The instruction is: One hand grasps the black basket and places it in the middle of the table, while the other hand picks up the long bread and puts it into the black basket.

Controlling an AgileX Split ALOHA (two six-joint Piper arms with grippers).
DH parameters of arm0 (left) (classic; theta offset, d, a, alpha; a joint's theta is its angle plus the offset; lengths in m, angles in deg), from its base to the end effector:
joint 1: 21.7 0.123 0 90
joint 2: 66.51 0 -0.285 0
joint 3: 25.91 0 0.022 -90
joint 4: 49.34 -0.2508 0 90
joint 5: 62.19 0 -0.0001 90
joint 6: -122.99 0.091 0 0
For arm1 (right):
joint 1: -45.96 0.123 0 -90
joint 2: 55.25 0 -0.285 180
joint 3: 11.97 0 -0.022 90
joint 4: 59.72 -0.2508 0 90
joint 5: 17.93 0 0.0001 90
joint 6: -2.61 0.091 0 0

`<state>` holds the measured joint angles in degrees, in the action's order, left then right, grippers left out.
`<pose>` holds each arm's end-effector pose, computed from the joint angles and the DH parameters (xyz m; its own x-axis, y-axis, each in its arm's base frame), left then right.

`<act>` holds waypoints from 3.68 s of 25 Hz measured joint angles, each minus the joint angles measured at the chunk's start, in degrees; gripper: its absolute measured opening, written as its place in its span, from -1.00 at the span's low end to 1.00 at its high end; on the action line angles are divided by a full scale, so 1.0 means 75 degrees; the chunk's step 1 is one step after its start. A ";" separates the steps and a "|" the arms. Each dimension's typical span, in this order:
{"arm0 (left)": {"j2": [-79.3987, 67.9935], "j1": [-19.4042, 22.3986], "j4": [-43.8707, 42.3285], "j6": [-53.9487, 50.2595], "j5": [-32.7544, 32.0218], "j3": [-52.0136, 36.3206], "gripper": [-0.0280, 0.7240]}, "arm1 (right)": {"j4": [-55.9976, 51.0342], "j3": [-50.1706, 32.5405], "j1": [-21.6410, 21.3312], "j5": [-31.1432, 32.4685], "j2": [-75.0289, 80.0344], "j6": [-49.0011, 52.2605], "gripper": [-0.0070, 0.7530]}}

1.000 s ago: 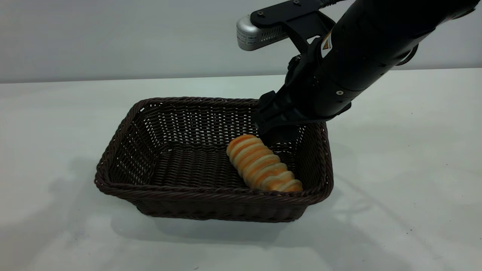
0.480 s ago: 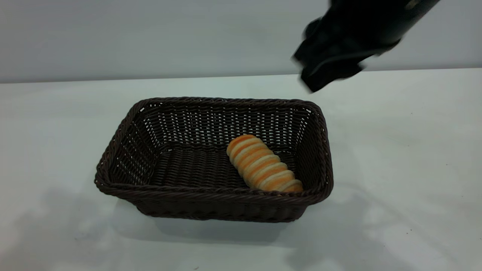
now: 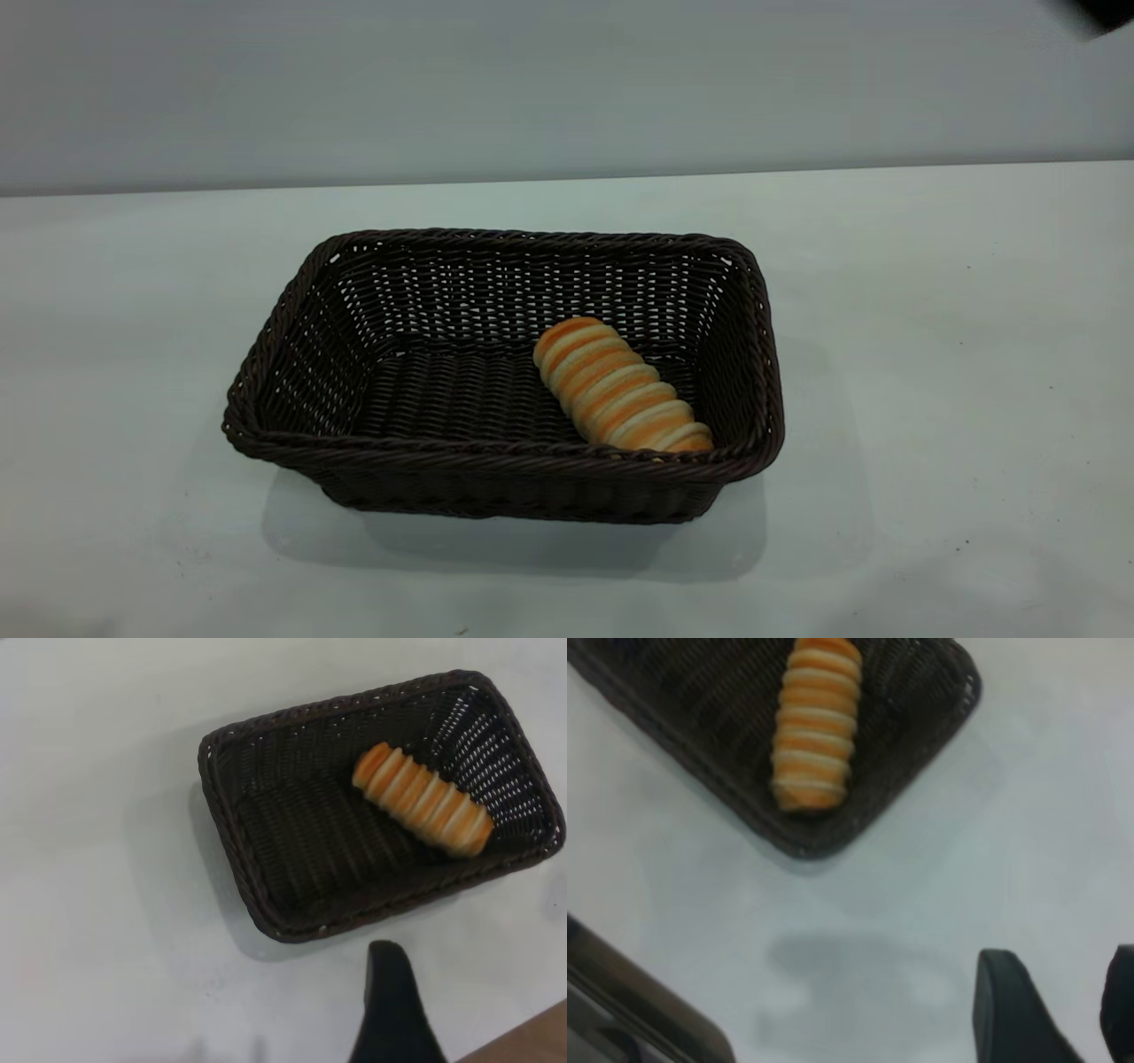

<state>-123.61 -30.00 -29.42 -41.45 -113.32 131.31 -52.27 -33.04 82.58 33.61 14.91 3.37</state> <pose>0.1510 -0.0464 0.3724 -0.6092 0.1356 -0.7813 0.3720 0.9190 -0.1306 0.1736 0.1175 0.3358 -0.5987 -0.5290 -0.6014 -0.5858 0.8013 -0.1217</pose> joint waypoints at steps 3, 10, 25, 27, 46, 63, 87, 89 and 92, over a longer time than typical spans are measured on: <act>0.0903 0.0000 0.0000 0.0000 -0.0024 -0.0447 0.52 | 0.0003 0.0000 0.0000 0.0694 -0.0976 0.0000 -0.36; 0.2506 0.0000 -0.0180 -0.0007 -0.0117 -0.1578 0.52 | -0.0018 -0.0067 0.0000 0.1544 -0.2988 0.0047 -0.36; 0.4248 0.0000 -0.0516 -0.0050 -0.0442 -0.3259 0.52 | 0.0163 -0.2910 0.0000 0.1831 -0.6077 0.1315 -0.36; 0.4321 0.0000 -0.0579 -0.0057 -0.0521 -0.3353 0.52 | 0.0163 -0.3195 0.0000 0.1796 -0.6466 0.1349 -0.36; 0.4371 0.0000 -0.0579 -0.0094 -0.0475 -0.3543 0.52 | 0.0117 -0.3672 0.0000 0.1945 -0.7632 0.1404 -0.35; 0.5481 0.0000 -0.2404 -0.1711 -0.1752 -0.3533 0.52 | 0.0110 -0.3707 0.0000 0.1945 -0.7632 0.1404 -0.35; 0.6273 0.0000 -0.2581 -0.1858 -0.1811 -0.3533 0.52 | 0.0096 -0.3707 -0.0889 0.1945 -0.7638 0.1404 -0.35; 0.6343 0.0086 -0.2581 -0.1858 -0.1811 -0.3533 0.52 | 0.0096 -0.3707 -0.1573 0.1945 -0.7638 0.1404 -0.35; 0.6578 0.0341 -0.2581 -0.1858 -0.1822 -0.3533 0.52 | 0.0096 -0.3707 -0.2519 0.1945 -0.7638 0.1404 -0.35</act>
<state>-74.27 -27.45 -48.77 -55.38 -126.98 104.81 -51.55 -60.84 63.69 48.19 -42.37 13.90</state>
